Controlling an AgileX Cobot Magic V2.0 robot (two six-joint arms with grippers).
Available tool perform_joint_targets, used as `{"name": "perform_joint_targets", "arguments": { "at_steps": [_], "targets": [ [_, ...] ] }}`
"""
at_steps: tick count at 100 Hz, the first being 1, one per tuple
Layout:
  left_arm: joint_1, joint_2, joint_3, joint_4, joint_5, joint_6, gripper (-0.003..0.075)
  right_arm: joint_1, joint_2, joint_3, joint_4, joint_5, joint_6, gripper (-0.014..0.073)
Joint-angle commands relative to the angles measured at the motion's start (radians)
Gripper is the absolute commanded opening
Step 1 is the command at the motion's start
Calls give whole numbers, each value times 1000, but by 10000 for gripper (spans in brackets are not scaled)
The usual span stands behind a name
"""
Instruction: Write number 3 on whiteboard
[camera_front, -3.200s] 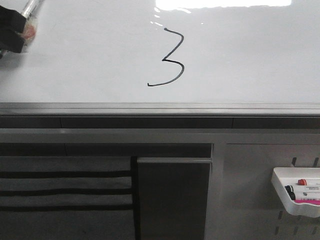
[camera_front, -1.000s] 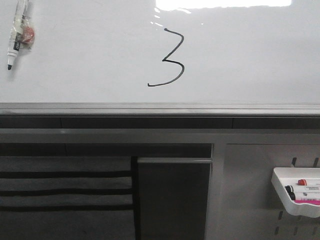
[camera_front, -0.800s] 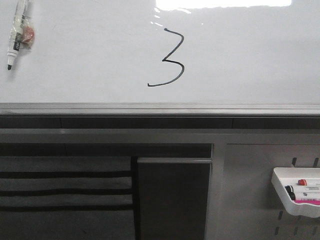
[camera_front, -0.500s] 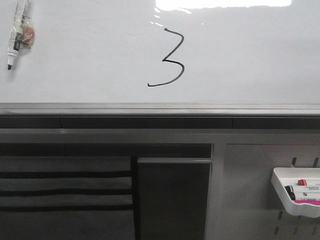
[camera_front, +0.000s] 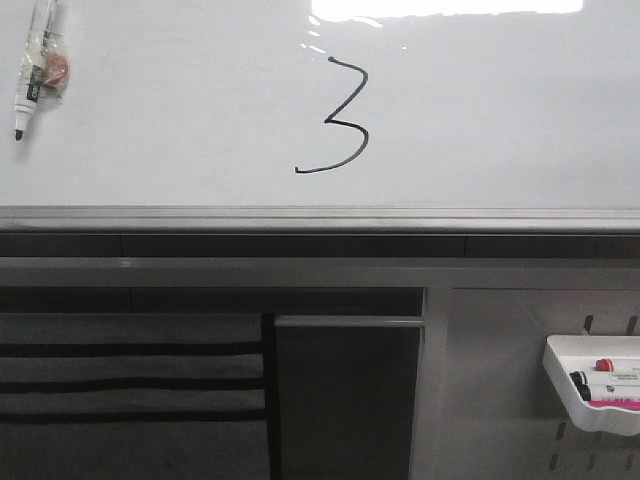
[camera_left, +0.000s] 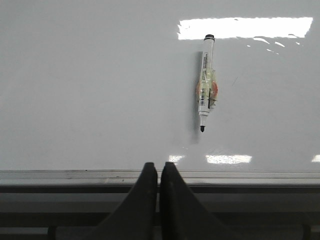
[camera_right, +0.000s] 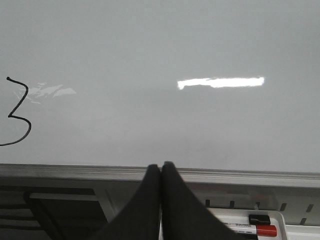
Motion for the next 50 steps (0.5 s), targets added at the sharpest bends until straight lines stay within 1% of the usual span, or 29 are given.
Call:
{"name": "perform_joint_targets", "arguments": {
  "at_steps": [1,6,12,19,22,27,50],
  "targets": [
    [2,-16,8,174,-83,-182,-20,-7,3,-26,1,-74,-3,-69],
    [4,-28,8,156,-79,-183,-20,-7,3,-26,1,-74,-3,-69],
    [4,-28,8,87,-79,-145,-20,-7,3,-26,1,-74,-3,-69],
    [4,-28,8,-2,-79,-51,-20,-7,3,-26,1,-74,-3,-69],
    [4,-28,8,-41,-79,15,-20,-7,3,-26,1,-74,-3,-69],
    [4,-28,8,-92,-81,87,-20,-7,3,-26,1,-74,-3,-69],
    [4,-28,8,-57,-100,91,-20,-7,3,-26,1,-74,-3,-69]
  ]
}}
